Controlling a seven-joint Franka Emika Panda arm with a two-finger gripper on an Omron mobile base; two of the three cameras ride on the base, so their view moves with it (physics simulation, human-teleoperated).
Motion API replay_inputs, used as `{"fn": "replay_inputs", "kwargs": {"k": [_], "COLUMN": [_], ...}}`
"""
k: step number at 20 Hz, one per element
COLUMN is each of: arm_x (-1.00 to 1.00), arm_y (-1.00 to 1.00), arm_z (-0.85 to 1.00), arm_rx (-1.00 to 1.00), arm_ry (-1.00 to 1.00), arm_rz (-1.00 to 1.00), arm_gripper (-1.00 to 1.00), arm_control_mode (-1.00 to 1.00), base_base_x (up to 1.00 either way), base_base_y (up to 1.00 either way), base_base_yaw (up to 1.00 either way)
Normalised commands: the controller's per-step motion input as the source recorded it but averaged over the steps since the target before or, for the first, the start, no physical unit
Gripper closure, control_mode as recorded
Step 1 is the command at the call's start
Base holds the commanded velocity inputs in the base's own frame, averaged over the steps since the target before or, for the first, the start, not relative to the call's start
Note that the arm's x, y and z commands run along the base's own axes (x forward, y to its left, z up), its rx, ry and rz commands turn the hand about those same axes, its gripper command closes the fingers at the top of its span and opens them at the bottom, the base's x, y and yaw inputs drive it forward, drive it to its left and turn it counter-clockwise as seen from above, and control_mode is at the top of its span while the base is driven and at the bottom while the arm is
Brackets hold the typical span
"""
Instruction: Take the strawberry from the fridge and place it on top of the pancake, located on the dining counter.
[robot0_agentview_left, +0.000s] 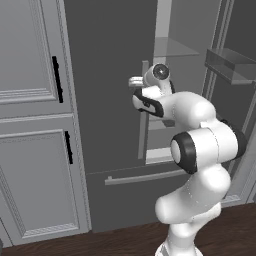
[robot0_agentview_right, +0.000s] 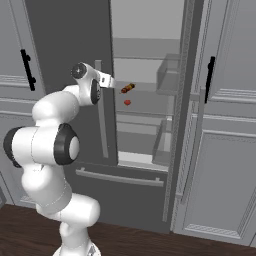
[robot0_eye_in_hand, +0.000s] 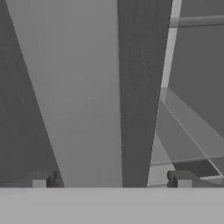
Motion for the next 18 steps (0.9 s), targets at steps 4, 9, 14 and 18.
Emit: {"fn": "replay_inputs", "kwargs": {"k": [4,9,14,18], "arm_x": [0.33,0.11,-0.72,-0.98], "arm_y": [0.08,0.09,0.15,0.31], "arm_z": [0.00,0.00,0.00,0.00], "arm_rx": [0.00,0.00,0.00,0.00], "arm_ry": [-0.07,-0.02,0.00,0.00], "arm_rz": [0.00,-0.03,-0.17,-0.22], "arm_gripper": [-1.00,1.00,1.00,1.00], "arm_control_mode": [-1.00,-1.00,-1.00,-1.00], "base_base_x": [0.00,0.00,0.00,0.00], "base_base_y": [0.00,0.00,0.00,0.00], "base_base_yaw": [0.00,0.00,0.00,0.00]}}
